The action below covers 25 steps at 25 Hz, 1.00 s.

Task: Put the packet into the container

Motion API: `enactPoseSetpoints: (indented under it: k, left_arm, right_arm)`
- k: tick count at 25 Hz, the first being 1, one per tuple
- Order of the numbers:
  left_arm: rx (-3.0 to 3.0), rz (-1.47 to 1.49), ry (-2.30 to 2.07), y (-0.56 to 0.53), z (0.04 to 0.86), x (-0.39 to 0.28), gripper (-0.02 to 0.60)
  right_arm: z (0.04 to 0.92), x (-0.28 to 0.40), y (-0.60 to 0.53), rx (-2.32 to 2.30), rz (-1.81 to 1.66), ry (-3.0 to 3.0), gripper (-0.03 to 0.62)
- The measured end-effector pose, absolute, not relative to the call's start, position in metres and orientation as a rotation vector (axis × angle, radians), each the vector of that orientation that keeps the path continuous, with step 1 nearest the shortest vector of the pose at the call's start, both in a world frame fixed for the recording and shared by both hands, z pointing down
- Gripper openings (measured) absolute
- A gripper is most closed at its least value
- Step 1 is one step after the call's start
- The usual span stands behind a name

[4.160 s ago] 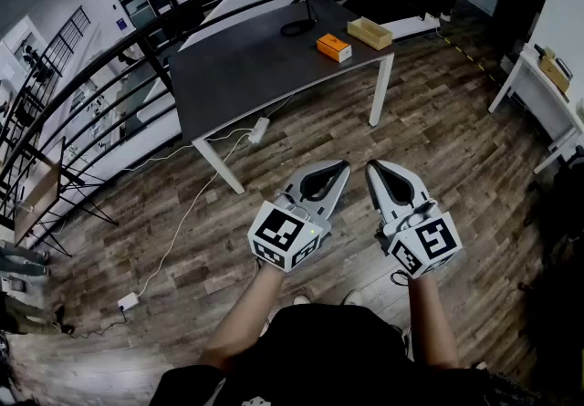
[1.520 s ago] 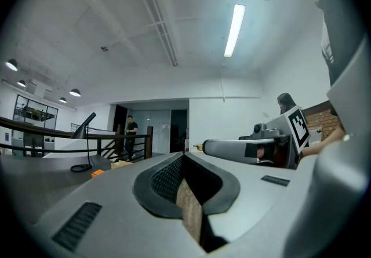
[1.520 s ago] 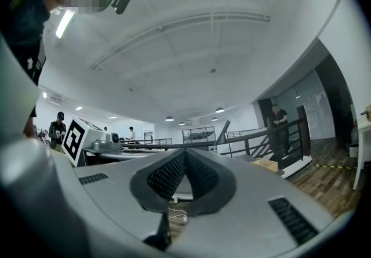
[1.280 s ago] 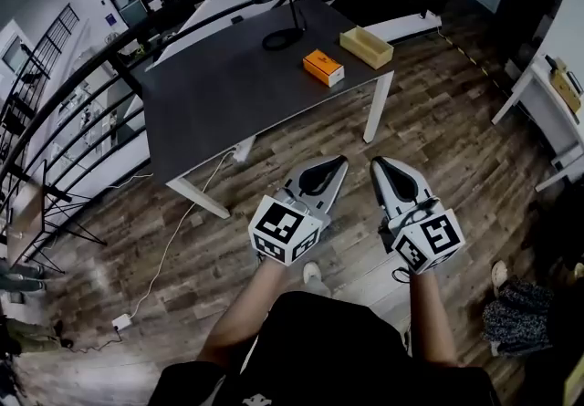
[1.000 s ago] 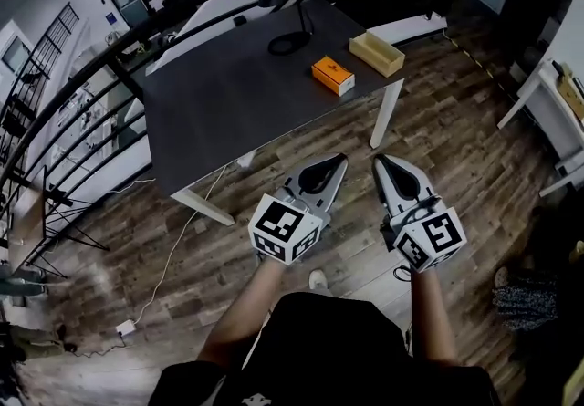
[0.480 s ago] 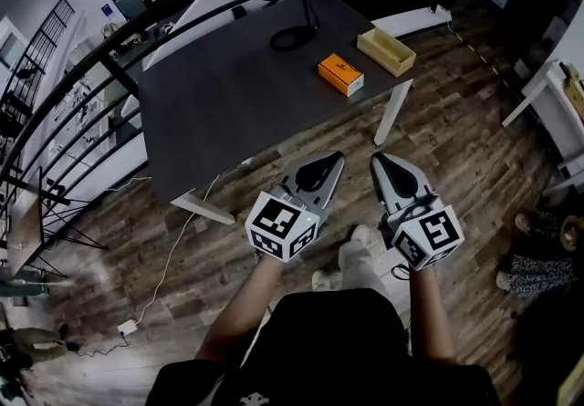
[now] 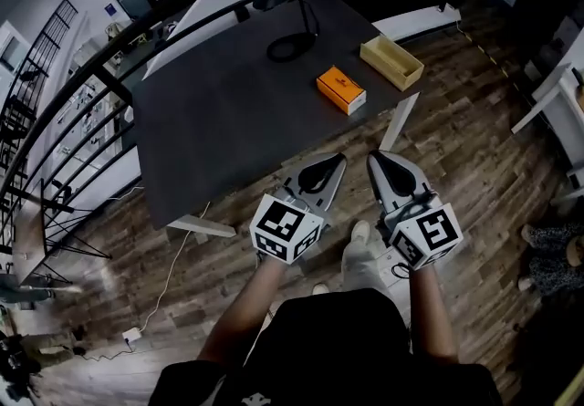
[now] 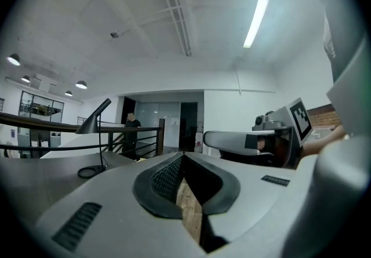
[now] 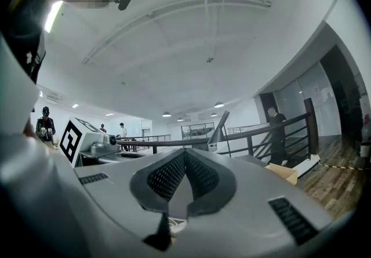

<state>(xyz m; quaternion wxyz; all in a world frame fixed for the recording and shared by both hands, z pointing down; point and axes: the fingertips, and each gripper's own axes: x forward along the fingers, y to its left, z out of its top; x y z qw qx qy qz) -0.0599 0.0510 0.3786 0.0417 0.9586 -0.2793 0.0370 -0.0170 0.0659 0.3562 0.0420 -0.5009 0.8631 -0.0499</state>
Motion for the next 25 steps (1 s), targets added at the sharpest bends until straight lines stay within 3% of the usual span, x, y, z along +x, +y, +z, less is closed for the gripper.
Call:
enactPoseSetpoints:
  k: [25]
  left_arm:
    - [2.9, 0.161, -0.982, -0.135, 0.366, 0.051, 0.006]
  right_arm:
    - [0.355, 0.11, -0.127, -1.428, -0.201, 2.649, 0.005]
